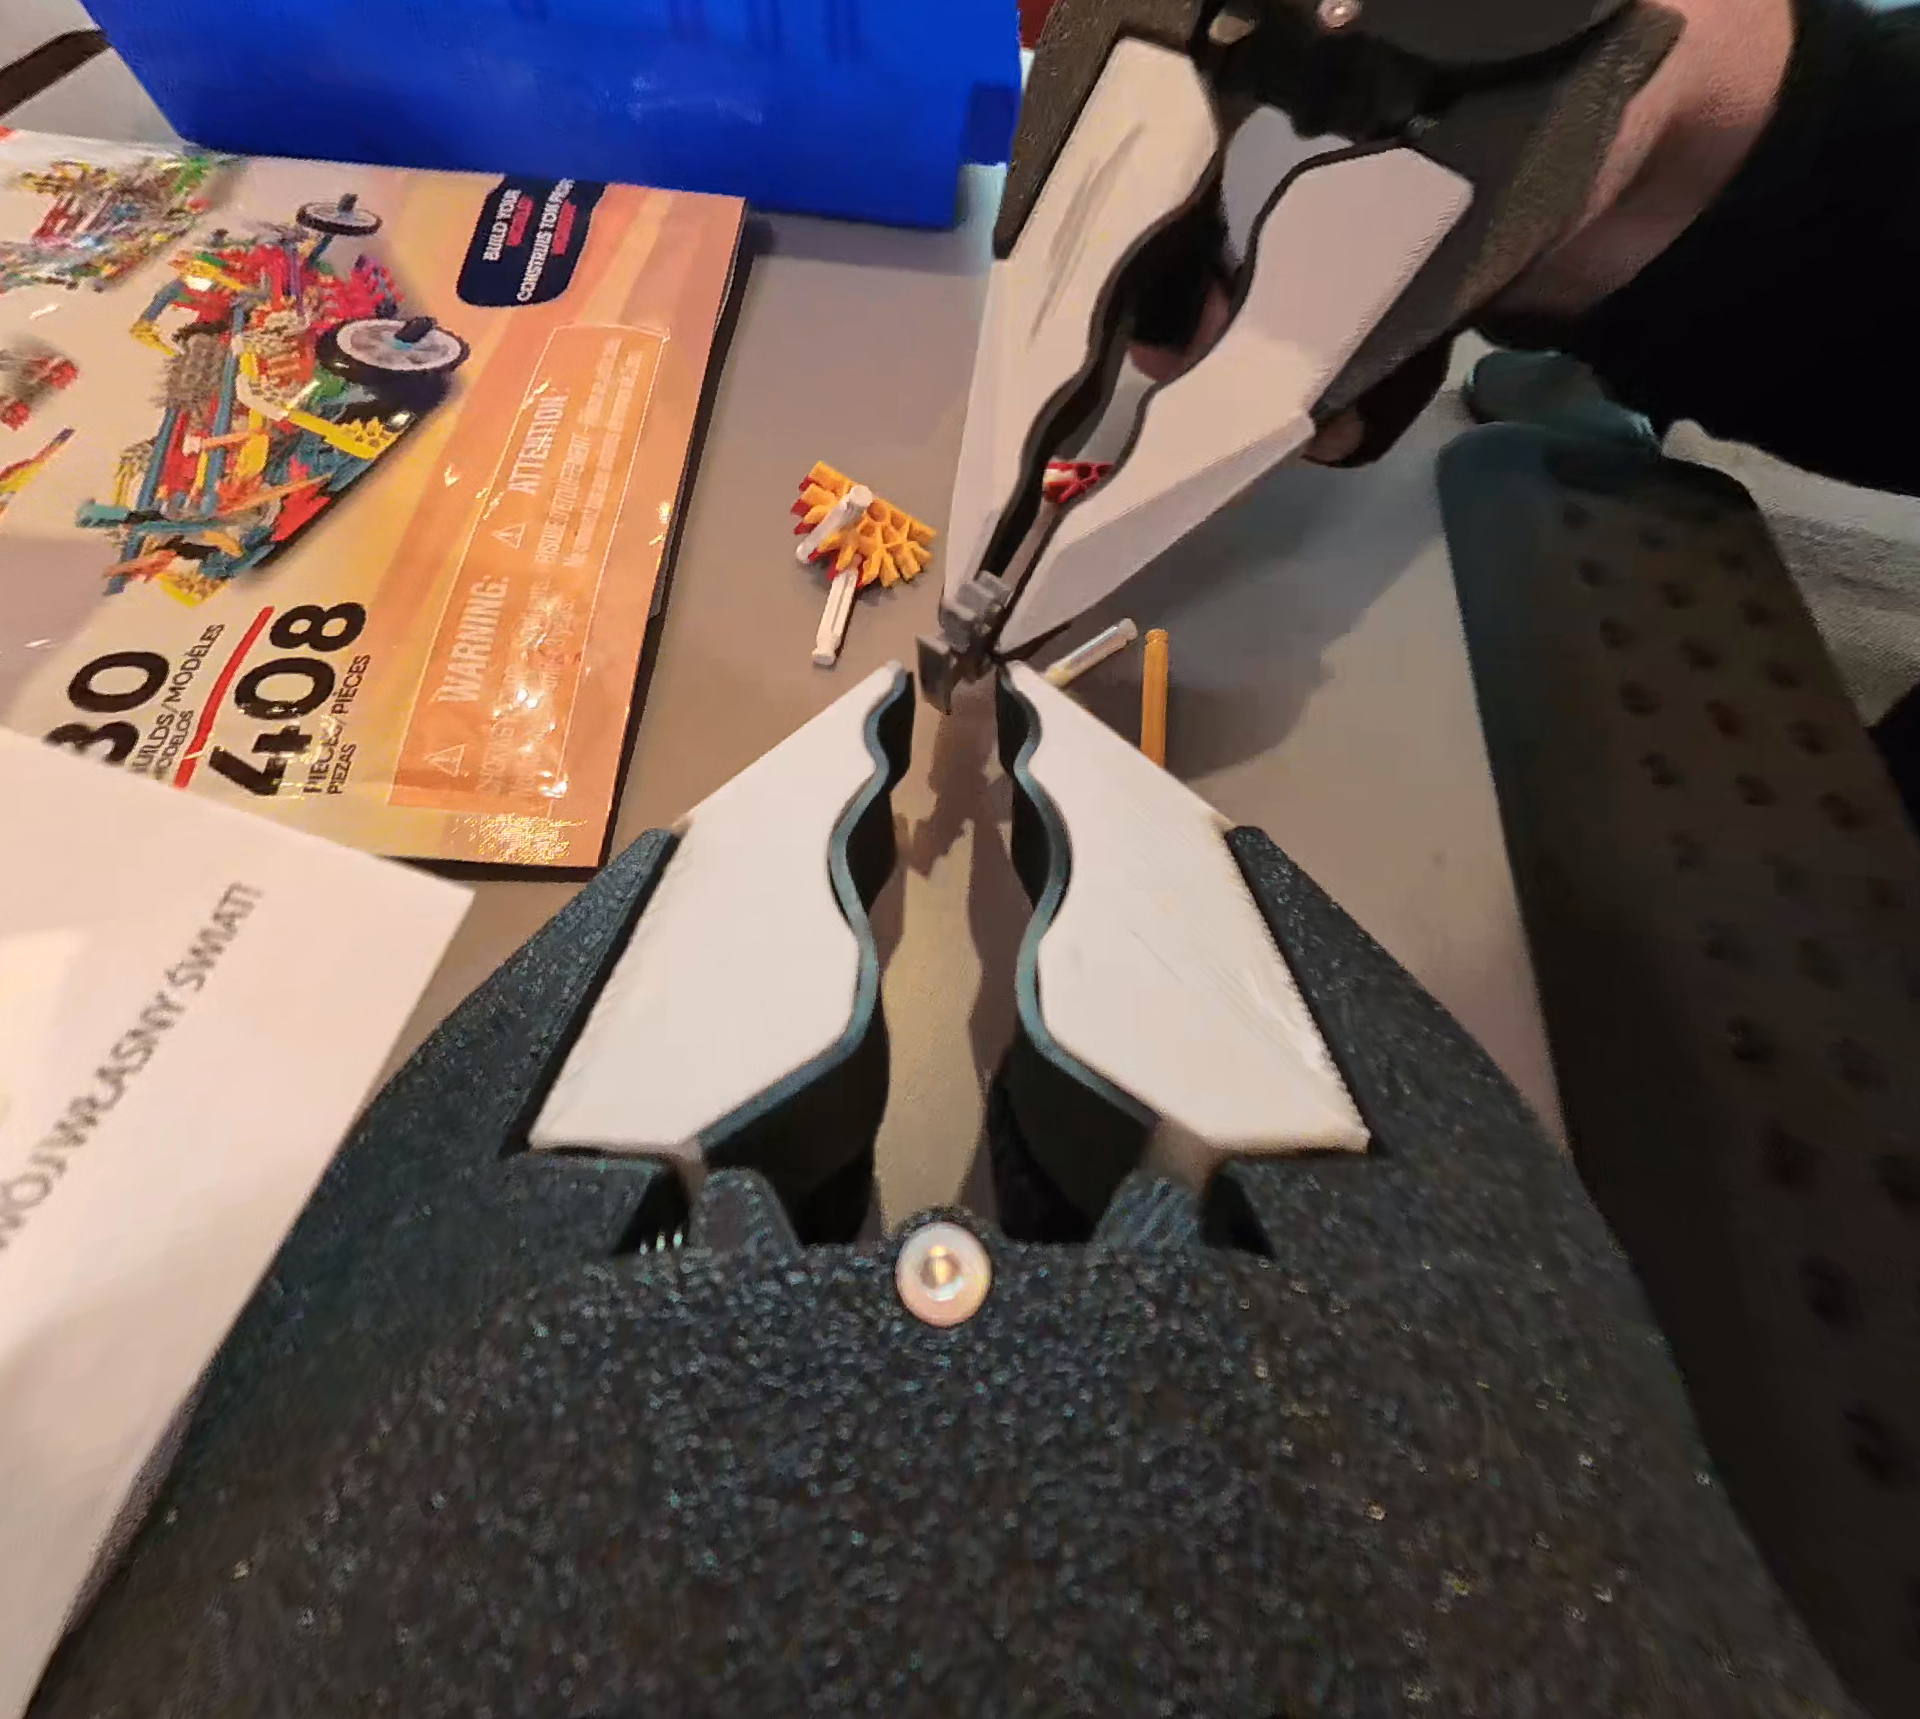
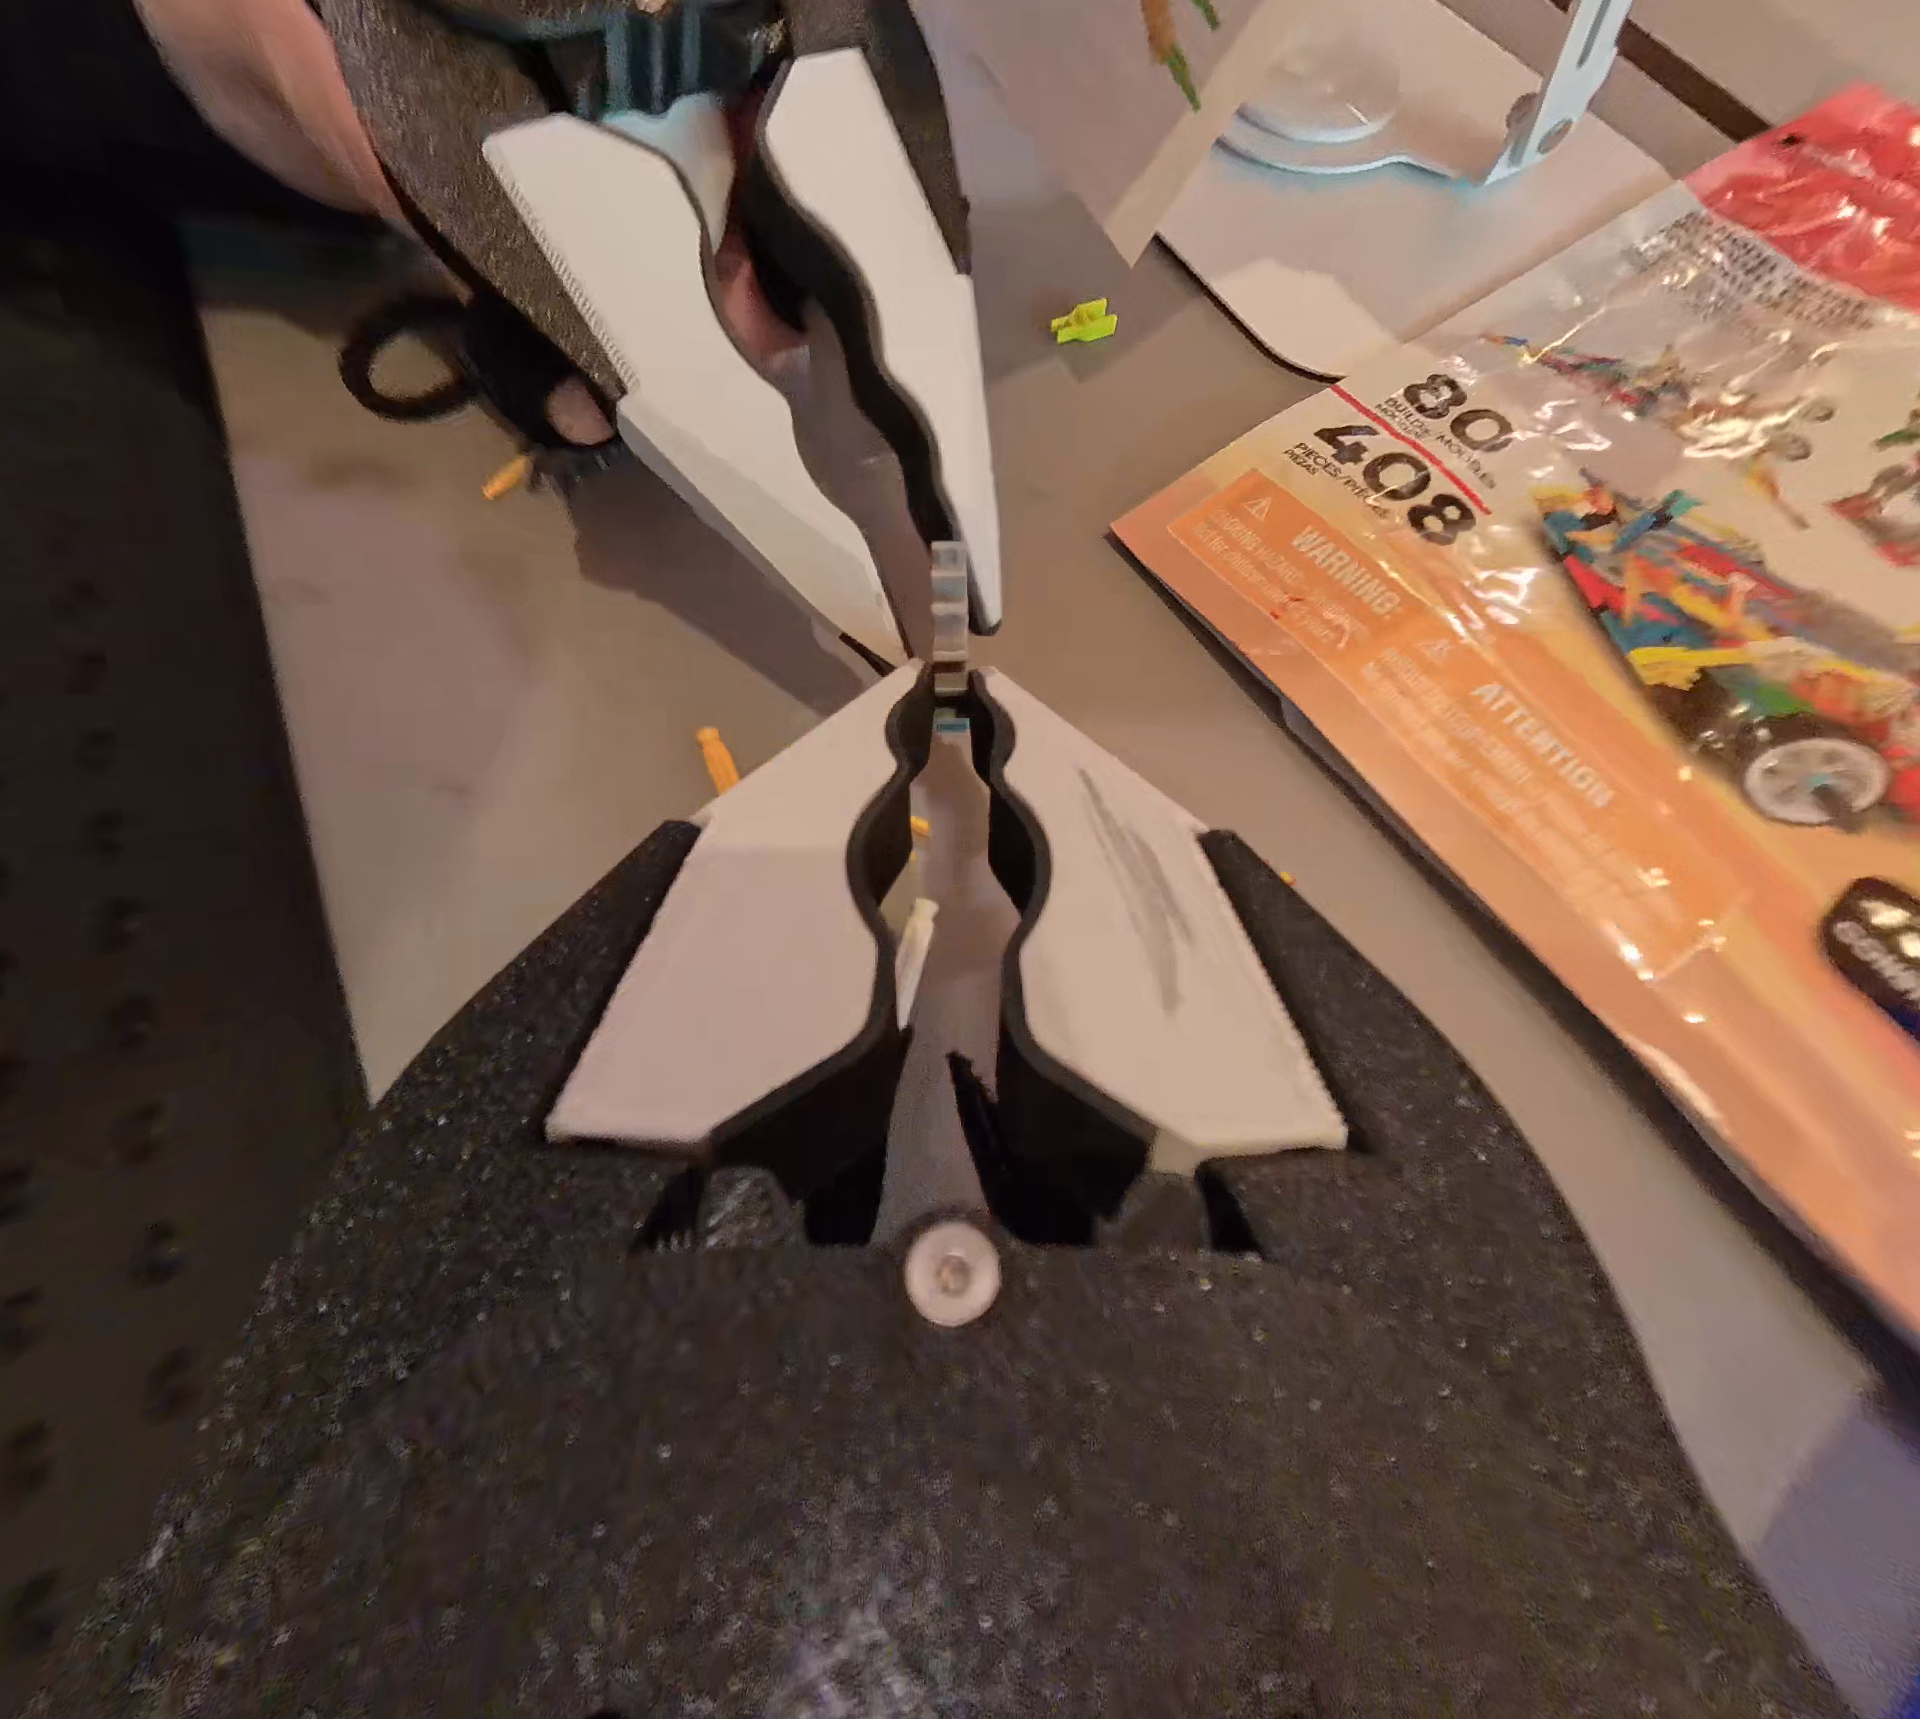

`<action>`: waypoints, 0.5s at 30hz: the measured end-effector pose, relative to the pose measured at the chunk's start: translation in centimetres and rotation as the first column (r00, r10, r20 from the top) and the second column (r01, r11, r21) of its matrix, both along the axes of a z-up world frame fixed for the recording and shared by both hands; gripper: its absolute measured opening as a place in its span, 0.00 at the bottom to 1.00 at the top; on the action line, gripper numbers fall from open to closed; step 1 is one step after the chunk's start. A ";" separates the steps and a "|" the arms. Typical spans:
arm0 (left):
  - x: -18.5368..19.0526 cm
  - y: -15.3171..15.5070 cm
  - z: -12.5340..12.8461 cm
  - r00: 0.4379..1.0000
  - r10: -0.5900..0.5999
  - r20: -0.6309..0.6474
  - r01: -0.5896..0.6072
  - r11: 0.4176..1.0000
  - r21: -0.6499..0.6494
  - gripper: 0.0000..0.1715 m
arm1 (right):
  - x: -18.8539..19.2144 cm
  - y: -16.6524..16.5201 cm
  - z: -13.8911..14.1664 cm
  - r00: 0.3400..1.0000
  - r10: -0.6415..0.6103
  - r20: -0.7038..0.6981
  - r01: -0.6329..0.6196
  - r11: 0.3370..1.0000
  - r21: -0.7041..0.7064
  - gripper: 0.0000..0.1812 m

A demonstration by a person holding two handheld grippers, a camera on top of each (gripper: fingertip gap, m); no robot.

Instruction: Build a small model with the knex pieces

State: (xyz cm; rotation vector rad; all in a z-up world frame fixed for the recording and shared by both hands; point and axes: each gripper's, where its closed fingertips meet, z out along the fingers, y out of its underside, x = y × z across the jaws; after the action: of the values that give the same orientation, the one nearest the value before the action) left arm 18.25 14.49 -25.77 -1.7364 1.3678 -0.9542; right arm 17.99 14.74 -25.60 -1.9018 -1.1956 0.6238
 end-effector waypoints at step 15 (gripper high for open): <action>-1.1 0.7 -3.3 0.975 0.035 -0.221 -0.008 0.993 0.121 0.03 | 3.3 -1.4 -3.2 0.966 -0.073 0.247 0.083 0.996 -0.033 0.10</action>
State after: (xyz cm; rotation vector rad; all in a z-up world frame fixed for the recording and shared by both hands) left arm 17.16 15.15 -29.12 -1.8048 1.5113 -0.6660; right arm 21.30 13.30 -28.81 -2.0980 -1.2610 0.3820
